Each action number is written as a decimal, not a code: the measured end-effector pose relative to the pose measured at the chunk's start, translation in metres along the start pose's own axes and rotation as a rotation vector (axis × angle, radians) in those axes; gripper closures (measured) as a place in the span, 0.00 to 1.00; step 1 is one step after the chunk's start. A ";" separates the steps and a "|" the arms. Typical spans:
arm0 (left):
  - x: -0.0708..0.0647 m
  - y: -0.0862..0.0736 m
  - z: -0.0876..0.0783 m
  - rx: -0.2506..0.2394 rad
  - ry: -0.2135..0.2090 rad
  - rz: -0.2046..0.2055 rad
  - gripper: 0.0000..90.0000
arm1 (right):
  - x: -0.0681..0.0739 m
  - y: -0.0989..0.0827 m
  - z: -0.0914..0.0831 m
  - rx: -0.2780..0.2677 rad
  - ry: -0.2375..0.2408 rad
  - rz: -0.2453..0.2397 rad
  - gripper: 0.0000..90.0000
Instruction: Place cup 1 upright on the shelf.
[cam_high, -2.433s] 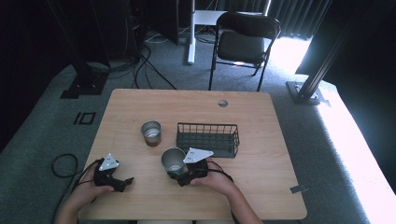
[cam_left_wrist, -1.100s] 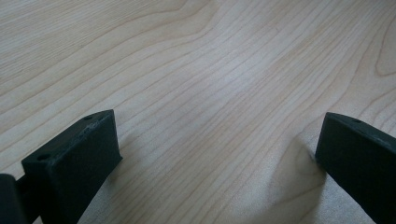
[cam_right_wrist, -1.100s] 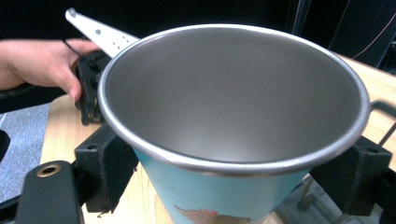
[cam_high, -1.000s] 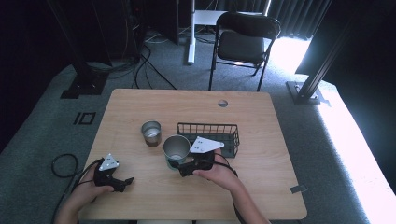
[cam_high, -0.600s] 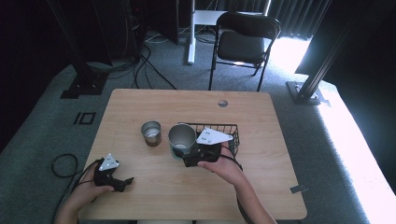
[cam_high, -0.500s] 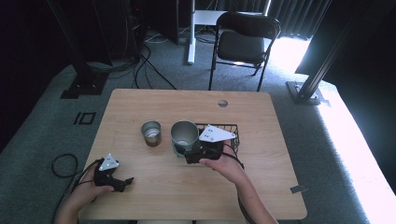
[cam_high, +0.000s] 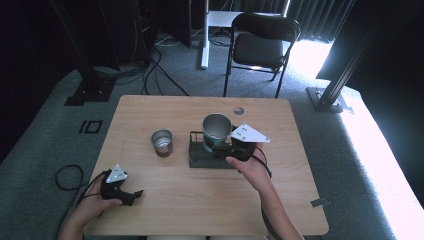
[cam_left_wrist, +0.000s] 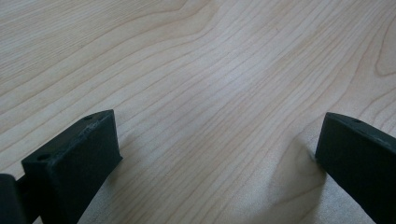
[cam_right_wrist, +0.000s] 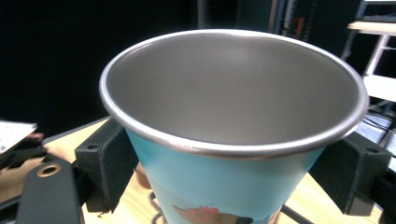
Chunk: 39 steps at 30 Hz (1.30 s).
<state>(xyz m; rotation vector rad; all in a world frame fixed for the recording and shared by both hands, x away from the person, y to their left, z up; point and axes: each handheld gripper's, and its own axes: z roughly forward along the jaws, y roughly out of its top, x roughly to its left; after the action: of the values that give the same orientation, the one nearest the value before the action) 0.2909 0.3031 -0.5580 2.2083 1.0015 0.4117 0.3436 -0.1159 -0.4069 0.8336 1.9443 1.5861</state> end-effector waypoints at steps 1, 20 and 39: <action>0.000 0.000 0.000 0.000 0.000 0.000 0.00 | -0.002 0.000 -0.001 0.000 -0.016 0.007 0.17; 0.000 0.000 0.000 0.002 0.000 0.002 0.00 | -0.040 -0.028 -0.008 0.055 -0.248 0.035 0.17; 0.000 0.000 0.000 0.002 -0.001 0.000 0.00 | -0.058 -0.065 -0.007 0.133 -0.317 0.072 0.17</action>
<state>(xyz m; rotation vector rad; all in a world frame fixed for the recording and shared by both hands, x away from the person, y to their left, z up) 0.2907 0.3031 -0.5579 2.2098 1.0015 0.4104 0.3686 -0.1715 -0.4697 1.1450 1.8199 1.2815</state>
